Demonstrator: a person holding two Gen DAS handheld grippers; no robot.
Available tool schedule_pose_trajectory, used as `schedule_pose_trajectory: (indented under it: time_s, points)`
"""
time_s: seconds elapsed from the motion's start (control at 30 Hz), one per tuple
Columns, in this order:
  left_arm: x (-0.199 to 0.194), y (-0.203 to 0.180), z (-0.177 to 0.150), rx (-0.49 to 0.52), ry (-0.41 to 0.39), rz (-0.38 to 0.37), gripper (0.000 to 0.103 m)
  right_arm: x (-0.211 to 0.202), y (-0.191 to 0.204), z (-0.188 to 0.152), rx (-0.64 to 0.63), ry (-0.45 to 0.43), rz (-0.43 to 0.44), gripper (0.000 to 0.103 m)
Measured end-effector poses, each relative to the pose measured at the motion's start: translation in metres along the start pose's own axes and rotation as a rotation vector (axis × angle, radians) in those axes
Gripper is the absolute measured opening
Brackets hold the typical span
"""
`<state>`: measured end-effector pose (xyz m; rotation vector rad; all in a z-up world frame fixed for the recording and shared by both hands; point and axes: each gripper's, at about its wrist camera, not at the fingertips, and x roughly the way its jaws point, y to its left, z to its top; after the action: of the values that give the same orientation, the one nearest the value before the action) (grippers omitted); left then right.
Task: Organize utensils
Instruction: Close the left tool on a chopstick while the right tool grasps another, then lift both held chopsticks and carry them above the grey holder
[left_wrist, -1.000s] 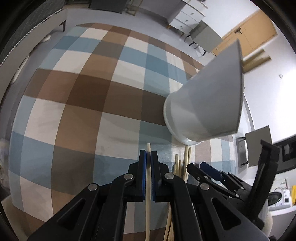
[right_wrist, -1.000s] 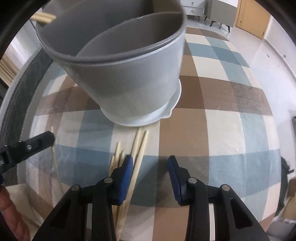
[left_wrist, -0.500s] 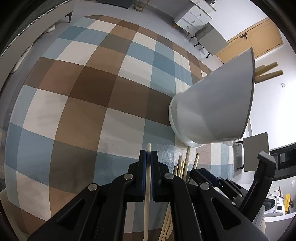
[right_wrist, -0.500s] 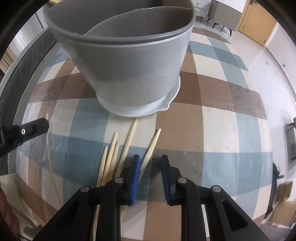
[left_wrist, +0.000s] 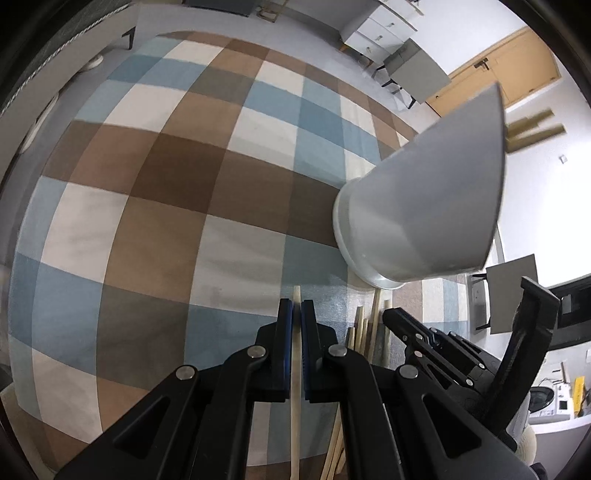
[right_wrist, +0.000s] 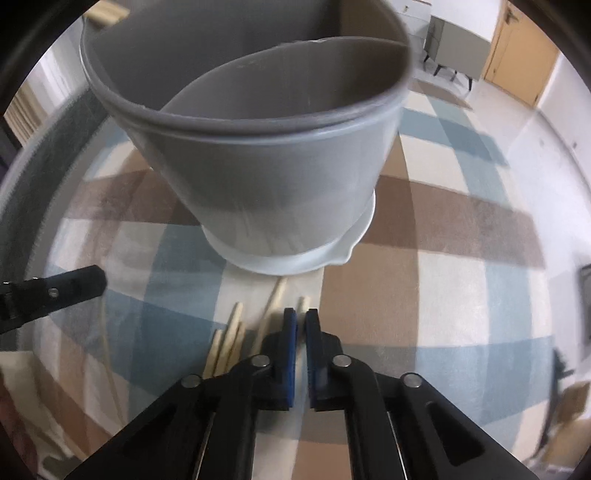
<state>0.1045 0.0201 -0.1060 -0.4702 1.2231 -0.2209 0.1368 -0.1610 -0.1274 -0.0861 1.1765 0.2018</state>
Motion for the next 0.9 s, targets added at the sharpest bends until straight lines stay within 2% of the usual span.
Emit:
schedule_pose_trajectory:
  time_s: [0.27,0.6,0.77,0.9]
  points:
    - [-0.020,-0.030,-0.025,0.148,-0.050,0.012,0.000,-0.052,-0.029,-0.022,0.108,-0.193,0.152,0.003]
    - [-0.051,-0.062,-0.056,0.291,-0.138,0.063,0.000,-0.119,-0.027,-0.053,0.149,-0.407,0.263,0.003]
    - [-0.057,-0.070,-0.066,0.318,-0.155,0.099,0.000,-0.131,-0.030,-0.059,0.143,-0.449,0.277,0.003]
    - [-0.065,-0.068,-0.067,0.282,-0.161,0.088,0.000,-0.139,-0.030,-0.063,0.148,-0.463,0.287,0.003]
